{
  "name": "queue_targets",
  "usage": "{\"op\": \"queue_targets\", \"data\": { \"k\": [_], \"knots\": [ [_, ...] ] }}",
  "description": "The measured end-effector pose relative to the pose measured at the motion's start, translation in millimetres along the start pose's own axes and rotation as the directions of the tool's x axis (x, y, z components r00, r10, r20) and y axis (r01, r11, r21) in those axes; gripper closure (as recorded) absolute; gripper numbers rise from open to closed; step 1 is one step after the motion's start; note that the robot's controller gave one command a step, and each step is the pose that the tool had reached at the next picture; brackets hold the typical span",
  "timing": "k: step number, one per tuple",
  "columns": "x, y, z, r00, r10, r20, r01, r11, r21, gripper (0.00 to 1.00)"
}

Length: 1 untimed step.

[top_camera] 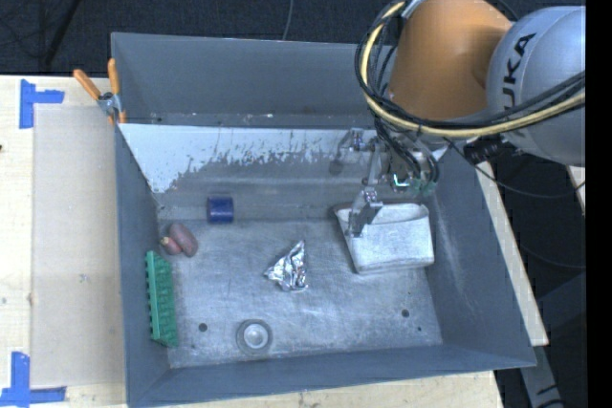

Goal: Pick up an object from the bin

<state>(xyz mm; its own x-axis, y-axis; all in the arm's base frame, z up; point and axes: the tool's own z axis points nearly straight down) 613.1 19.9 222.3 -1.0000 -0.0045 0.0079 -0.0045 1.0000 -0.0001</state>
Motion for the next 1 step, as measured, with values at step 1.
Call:
{"op": "queue_targets", "data": {
  "k": [1],
  "knots": [
    [3.6, -27.8, 151.5, 0.994, 0.109, 0.010, -0.109, 0.994, -0.004, 0.00]
  ]
}}
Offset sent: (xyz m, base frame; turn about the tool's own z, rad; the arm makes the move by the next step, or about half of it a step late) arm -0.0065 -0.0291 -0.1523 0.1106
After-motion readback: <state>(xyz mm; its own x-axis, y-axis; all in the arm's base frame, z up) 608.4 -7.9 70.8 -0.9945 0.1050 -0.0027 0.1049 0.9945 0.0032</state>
